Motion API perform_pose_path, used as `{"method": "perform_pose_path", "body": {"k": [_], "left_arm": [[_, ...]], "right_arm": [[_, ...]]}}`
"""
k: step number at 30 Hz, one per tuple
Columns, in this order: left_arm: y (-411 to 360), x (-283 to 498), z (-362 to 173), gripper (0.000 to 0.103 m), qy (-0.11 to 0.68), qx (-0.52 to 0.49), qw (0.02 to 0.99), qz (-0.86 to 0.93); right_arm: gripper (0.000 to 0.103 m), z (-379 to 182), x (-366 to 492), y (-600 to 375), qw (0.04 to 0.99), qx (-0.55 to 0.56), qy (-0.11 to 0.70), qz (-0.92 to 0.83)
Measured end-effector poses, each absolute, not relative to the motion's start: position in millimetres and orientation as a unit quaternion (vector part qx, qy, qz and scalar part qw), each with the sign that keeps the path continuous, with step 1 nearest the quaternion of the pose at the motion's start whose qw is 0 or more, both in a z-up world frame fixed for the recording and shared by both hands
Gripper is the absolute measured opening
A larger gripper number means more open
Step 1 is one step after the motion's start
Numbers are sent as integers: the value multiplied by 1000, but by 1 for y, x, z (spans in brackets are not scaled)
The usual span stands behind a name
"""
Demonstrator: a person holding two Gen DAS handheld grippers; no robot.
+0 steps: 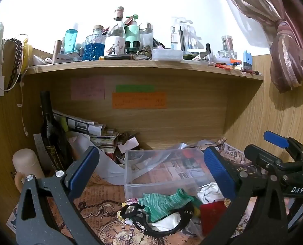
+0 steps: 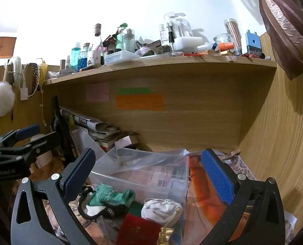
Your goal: Organize soft objects
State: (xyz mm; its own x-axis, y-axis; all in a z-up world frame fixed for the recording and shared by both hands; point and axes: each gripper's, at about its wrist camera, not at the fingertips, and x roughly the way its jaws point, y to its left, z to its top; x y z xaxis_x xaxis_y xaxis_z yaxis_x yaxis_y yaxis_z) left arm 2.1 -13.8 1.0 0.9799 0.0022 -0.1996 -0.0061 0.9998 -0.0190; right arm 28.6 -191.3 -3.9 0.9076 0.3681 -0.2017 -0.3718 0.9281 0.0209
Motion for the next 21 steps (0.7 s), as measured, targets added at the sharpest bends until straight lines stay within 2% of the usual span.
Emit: {"method": "perform_pose_path", "body": {"k": [21], "left_arm": [[-13, -1, 0, 103, 100, -11, 995, -4]], "right_arm": [[103, -3, 26, -189, 977, -6, 99, 191]]}}
